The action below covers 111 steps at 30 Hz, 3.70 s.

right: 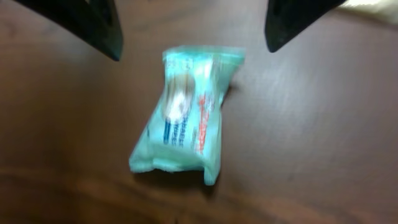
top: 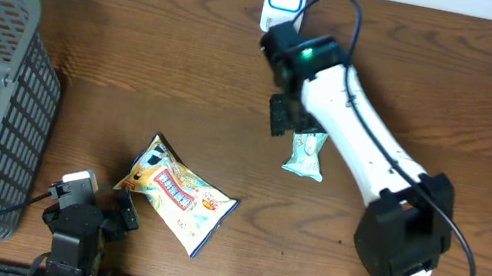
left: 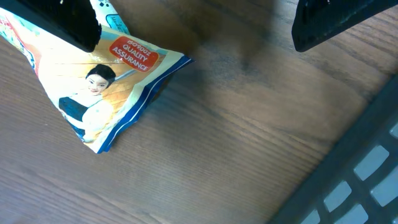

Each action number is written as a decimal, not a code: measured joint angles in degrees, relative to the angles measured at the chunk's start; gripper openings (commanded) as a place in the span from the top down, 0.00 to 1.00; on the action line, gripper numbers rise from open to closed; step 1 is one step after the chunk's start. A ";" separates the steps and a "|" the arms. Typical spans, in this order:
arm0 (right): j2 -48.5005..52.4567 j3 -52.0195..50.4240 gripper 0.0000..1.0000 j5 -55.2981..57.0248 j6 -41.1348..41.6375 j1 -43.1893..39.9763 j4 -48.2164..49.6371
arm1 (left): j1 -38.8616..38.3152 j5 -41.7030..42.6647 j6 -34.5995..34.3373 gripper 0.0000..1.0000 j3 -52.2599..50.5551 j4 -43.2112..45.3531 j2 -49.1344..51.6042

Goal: Scan the item barcode
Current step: 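Swing the right gripper back and grasp the green wipes pack, then lift the green wipes pack up to the scanner window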

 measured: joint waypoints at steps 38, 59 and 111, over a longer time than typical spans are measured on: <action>8.02 -12.31 0.99 11.78 -9.94 2.10 11.98 | 0.00 0.00 0.00 0.02 0.00 -0.02 0.02; -7.72 -12.94 0.99 -73.35 -55.74 -7.08 -5.05 | 0.00 0.00 -0.02 0.02 0.00 0.00 0.02; -7.34 -15.13 0.99 -55.80 -45.66 -8.57 44.22 | 0.00 0.02 -0.02 0.02 0.02 -0.02 0.02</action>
